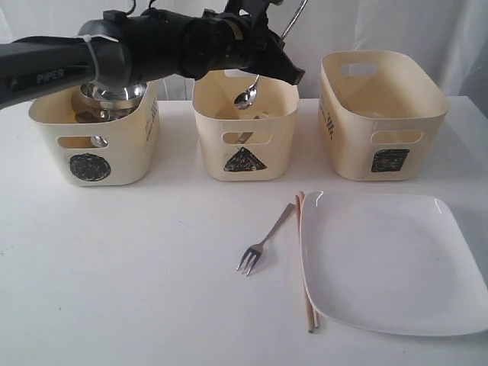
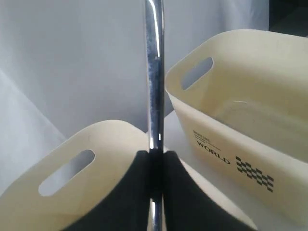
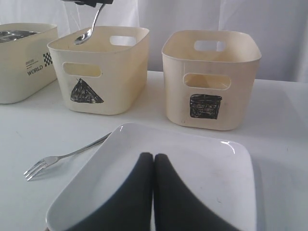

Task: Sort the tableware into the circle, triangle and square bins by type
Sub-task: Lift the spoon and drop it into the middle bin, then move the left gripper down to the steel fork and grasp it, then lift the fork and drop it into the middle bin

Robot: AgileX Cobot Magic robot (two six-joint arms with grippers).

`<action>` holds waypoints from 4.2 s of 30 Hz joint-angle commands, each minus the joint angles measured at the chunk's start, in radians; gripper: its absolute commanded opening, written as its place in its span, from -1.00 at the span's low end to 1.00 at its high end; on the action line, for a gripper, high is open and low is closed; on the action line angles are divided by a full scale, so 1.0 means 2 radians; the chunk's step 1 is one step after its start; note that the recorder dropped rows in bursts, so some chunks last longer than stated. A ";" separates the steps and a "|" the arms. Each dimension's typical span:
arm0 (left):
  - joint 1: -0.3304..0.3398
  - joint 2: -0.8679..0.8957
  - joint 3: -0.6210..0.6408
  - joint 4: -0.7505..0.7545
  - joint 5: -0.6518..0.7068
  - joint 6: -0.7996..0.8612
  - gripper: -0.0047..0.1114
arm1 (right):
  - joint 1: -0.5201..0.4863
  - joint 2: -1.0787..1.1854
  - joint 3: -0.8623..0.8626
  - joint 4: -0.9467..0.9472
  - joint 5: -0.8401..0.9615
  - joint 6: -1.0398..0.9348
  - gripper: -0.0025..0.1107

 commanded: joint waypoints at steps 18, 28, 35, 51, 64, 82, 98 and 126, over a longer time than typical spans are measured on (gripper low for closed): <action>0.020 0.032 -0.023 -0.018 0.004 0.011 -0.21 | -0.003 -0.003 0.004 -0.002 -0.004 -0.002 -0.96; 0.015 -0.029 -0.023 -0.032 0.239 -0.018 -0.24 | -0.003 -0.003 0.004 -0.002 -0.004 -0.002 -0.96; -0.008 -0.066 -0.001 -0.036 0.357 -0.036 -0.22 | -0.003 -0.003 0.004 -0.002 -0.004 -0.002 -0.96; -0.025 -0.102 0.187 -0.071 0.334 -0.066 -0.07 | -0.003 -0.003 0.004 -0.002 -0.004 -0.002 -0.96; -0.049 -0.049 0.187 -0.116 0.288 -0.066 0.14 | -0.003 -0.003 0.004 -0.002 -0.004 -0.002 -0.96; -0.056 -0.019 0.186 -0.122 0.266 -0.066 0.14 | -0.003 -0.003 0.004 -0.002 -0.004 -0.002 -0.96; -0.061 0.006 0.186 -0.122 0.283 -0.064 0.11 | -0.003 -0.003 0.004 -0.002 -0.004 -0.002 -0.96; -0.060 -0.108 0.186 -0.053 0.327 -0.043 -0.92 | -0.003 -0.003 0.004 -0.002 -0.004 -0.002 -0.96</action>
